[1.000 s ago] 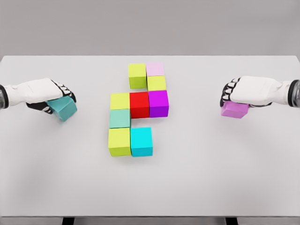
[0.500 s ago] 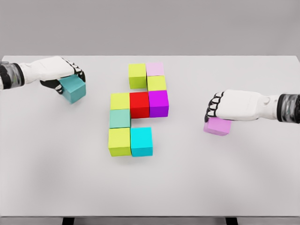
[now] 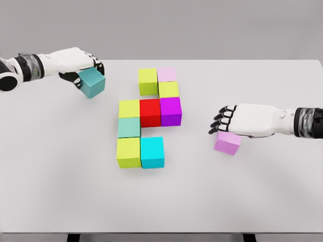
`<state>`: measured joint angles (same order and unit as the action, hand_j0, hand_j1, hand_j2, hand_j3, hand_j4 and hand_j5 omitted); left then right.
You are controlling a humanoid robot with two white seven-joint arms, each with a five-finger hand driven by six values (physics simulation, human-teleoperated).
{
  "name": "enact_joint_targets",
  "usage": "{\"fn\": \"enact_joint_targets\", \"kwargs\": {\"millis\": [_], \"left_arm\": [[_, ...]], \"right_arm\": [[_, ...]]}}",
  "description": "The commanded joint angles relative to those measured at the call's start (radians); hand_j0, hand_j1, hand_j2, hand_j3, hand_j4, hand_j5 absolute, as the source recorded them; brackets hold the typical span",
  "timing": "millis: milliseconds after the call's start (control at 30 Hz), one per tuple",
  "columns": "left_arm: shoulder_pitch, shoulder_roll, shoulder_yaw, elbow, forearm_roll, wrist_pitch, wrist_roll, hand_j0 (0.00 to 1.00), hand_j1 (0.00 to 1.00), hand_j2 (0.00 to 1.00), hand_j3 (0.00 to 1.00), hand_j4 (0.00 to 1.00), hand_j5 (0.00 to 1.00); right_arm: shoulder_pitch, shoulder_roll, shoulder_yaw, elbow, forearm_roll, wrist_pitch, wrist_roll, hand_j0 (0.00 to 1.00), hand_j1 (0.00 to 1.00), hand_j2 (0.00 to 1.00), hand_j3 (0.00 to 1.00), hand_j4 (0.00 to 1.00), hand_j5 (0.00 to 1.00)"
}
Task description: Assemble the squares on the desktop into the number 2
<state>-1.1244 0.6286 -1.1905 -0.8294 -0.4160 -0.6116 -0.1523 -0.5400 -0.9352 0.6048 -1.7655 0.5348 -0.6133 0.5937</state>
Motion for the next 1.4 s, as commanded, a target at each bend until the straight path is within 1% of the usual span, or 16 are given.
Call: {"fn": "enact_joint_targets", "kwargs": {"millis": [0,67,100,167,267,367,433,500,567,667,767,800,933,1000,1233,1367], "left_arm": [[-0.002,-0.036,0.003,0.038,-0.004,0.001,0.000,0.52,0.52,0.52,0.52,0.52,0.52],[-0.011,-0.050,0.005,0.053,-0.004,0.001,0.000,0.52,0.52,0.52,0.52,0.52,0.52],[-0.012,-0.055,0.005,0.065,-0.004,0.001,0.000,0.52,0.52,0.52,0.52,0.52,0.52],[-0.020,-0.070,0.005,0.087,-0.010,0.001,0.000,0.52,0.52,0.52,0.52,0.52,0.52],[-0.028,-0.098,0.006,0.113,-0.018,0.001,0.000,0.53,0.53,0.53,0.53,0.53,0.53],[-0.034,-0.121,0.005,0.147,-0.021,0.001,0.000,0.54,0.54,0.54,0.54,0.54,0.54],[-0.040,-0.127,0.006,0.173,-0.038,0.001,0.000,0.56,0.56,0.56,0.56,0.56,0.56],[-0.046,-0.139,0.006,0.199,-0.038,0.001,0.000,0.57,0.57,0.57,0.57,0.57,0.57],[-0.046,-0.145,0.008,0.217,-0.038,0.001,0.000,0.64,0.64,0.64,0.64,0.64,0.64],[-0.046,-0.145,0.008,0.219,-0.040,0.001,0.000,0.77,0.77,0.77,0.77,0.77,0.77],[-0.046,-0.145,0.006,0.219,-0.040,0.001,0.000,0.89,0.89,0.89,0.89,0.89,0.89],[-0.046,-0.145,0.008,0.219,-0.040,0.001,0.000,0.98,0.98,0.98,0.98,0.98,0.98],[-0.046,-0.145,0.008,0.219,-0.040,0.001,0.000,1.00,1.00,1.00,1.00,1.00,1.00],[-0.046,-0.145,0.008,0.219,-0.040,0.001,0.000,1.00,1.00,1.00,1.00,1.00,1.00],[-0.064,-0.096,0.022,0.216,-0.049,0.001,0.000,1.00,1.00,1.00,1.00,1.00,1.00],[-0.068,-0.018,0.022,0.164,-0.168,0.001,-0.001,0.98,0.98,0.98,0.98,0.98,0.98]], "right_arm": [[0.000,-0.005,-0.011,0.000,-0.006,0.002,0.000,1.00,1.00,1.00,1.00,1.00,1.00],[-0.002,-0.017,-0.052,0.011,-0.022,0.002,0.000,1.00,1.00,1.00,1.00,1.00,1.00],[0.002,-0.017,-0.112,0.018,-0.022,0.002,0.000,1.00,1.00,1.00,1.00,1.00,1.00],[0.003,-0.025,-0.181,0.084,-0.030,0.002,0.002,1.00,1.00,1.00,1.00,1.00,1.00],[-0.005,-0.048,-0.188,0.156,-0.029,0.002,0.002,1.00,1.00,1.00,1.00,1.00,1.00],[-0.003,-0.054,-0.186,0.159,-0.027,0.002,0.003,1.00,1.00,1.00,1.00,1.00,1.00],[0.000,-0.089,-0.183,0.153,-0.029,0.002,0.003,1.00,1.00,1.00,1.00,1.00,1.00],[-0.008,-0.131,-0.139,0.158,-0.030,0.002,-0.002,1.00,1.00,1.00,1.00,1.00,1.00],[-0.043,-0.172,-0.031,0.159,-0.030,0.002,-0.002,1.00,1.00,1.00,1.00,1.00,1.00],[-0.135,-0.172,0.121,0.193,-0.029,0.002,-0.002,1.00,1.00,1.00,1.00,1.00,1.00],[-0.285,-0.166,0.302,0.271,-0.030,0.002,-0.006,1.00,1.00,1.00,1.00,1.00,1.00],[-0.305,-0.163,0.348,0.291,-0.029,0.002,-0.006,1.00,1.00,1.00,1.00,1.00,1.00],[-0.310,-0.151,0.395,0.296,-0.027,0.002,-0.002,1.00,1.00,1.00,1.00,1.00,1.00],[-0.351,-0.148,0.446,0.294,-0.027,0.002,-0.002,1.00,1.00,1.00,1.00,1.00,1.00],[-0.354,-0.126,0.474,0.293,-0.024,0.002,0.002,1.00,1.00,1.00,1.00,1.00,1.00],[-0.356,-0.123,0.478,0.294,-0.022,0.002,0.003,1.00,1.00,1.00,1.00,1.00,1.00]]}}
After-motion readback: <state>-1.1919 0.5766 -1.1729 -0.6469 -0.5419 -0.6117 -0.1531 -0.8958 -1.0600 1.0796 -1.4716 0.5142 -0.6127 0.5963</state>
